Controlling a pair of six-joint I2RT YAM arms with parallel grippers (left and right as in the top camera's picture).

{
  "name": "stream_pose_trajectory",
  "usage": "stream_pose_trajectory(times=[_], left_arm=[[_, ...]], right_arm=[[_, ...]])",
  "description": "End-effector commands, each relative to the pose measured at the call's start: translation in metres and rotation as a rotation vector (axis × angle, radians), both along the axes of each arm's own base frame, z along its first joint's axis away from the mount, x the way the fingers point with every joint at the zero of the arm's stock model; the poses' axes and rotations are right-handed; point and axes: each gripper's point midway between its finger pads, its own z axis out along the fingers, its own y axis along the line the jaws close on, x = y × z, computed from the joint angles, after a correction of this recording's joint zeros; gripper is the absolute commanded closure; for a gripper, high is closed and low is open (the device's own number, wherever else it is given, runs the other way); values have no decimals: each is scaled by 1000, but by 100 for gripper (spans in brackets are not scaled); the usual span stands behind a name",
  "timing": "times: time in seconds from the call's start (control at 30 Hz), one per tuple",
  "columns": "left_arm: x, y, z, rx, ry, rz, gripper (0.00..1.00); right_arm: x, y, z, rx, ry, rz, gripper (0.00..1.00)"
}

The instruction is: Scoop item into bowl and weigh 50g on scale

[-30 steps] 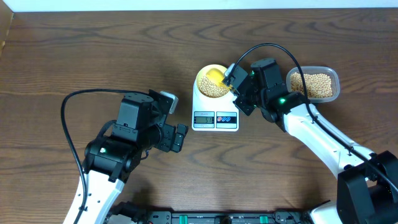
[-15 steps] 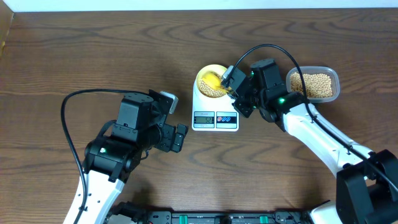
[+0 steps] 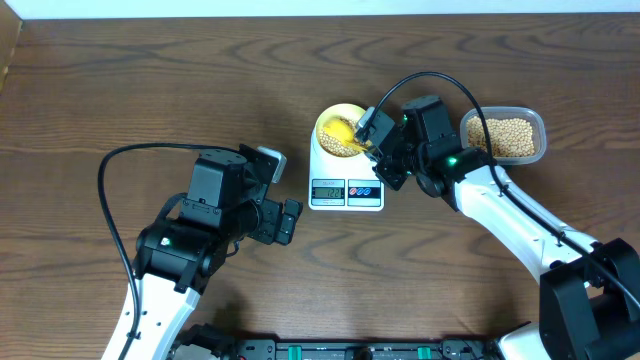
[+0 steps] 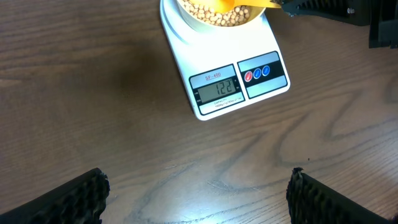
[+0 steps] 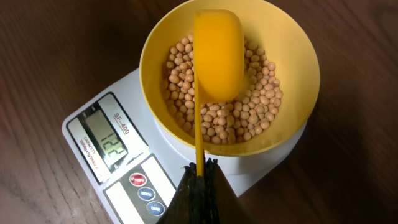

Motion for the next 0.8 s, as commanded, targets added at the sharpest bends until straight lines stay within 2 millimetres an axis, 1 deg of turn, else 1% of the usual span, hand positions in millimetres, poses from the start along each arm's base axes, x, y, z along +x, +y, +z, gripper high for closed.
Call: stream_pose_trajectory(times=[0.0,0.37,0.5,0.77], left_arm=[[1,1,0,8,-6,2,7],[1,1,0,8,-6,2,6],[1,1,0,8,-6,2,6],[1,1,0,8,-6,2,6]], right_arm=[[0,2,-1,36,46,-33,99],[1,-3,6,158,125,-58,99],[3,-6,7,179,148,-91,99],[2,-5,8,186,153,-86,99]])
